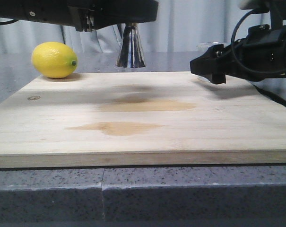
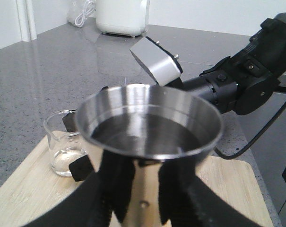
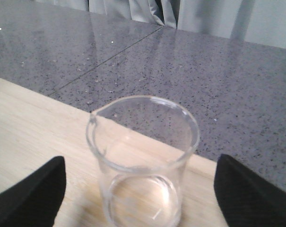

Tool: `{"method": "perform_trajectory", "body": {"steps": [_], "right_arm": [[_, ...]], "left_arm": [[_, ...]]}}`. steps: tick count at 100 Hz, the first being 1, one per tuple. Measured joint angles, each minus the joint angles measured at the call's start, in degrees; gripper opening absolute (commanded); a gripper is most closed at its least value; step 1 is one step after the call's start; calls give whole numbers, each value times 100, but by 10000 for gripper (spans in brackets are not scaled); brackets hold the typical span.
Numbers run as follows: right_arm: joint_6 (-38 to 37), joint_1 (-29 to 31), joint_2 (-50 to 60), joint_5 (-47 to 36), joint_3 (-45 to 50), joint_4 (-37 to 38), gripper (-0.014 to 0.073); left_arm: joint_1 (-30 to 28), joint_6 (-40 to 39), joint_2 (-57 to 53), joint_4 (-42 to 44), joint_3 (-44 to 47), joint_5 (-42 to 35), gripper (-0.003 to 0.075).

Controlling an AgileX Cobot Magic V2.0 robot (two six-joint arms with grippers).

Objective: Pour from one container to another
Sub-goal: 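Open the right gripper and withdraw it from the beaker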

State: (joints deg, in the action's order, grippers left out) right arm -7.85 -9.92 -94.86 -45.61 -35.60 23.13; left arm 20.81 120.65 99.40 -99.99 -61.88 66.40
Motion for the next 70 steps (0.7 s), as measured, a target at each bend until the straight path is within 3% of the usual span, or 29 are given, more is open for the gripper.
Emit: {"method": "perform_trajectory", "body": {"steps": [17,50,70], "right_arm": [[-826,0,578,709,0,448,576],[-3429,-61,2235,3729,0,2230,575],[-3763,-515,3244,5119,26,2342,575]], "left_arm": [[0,0,0,0,0,0,220],[0,0,0,0,0,0,220],[0,0,0,0,0,0,220]]}}
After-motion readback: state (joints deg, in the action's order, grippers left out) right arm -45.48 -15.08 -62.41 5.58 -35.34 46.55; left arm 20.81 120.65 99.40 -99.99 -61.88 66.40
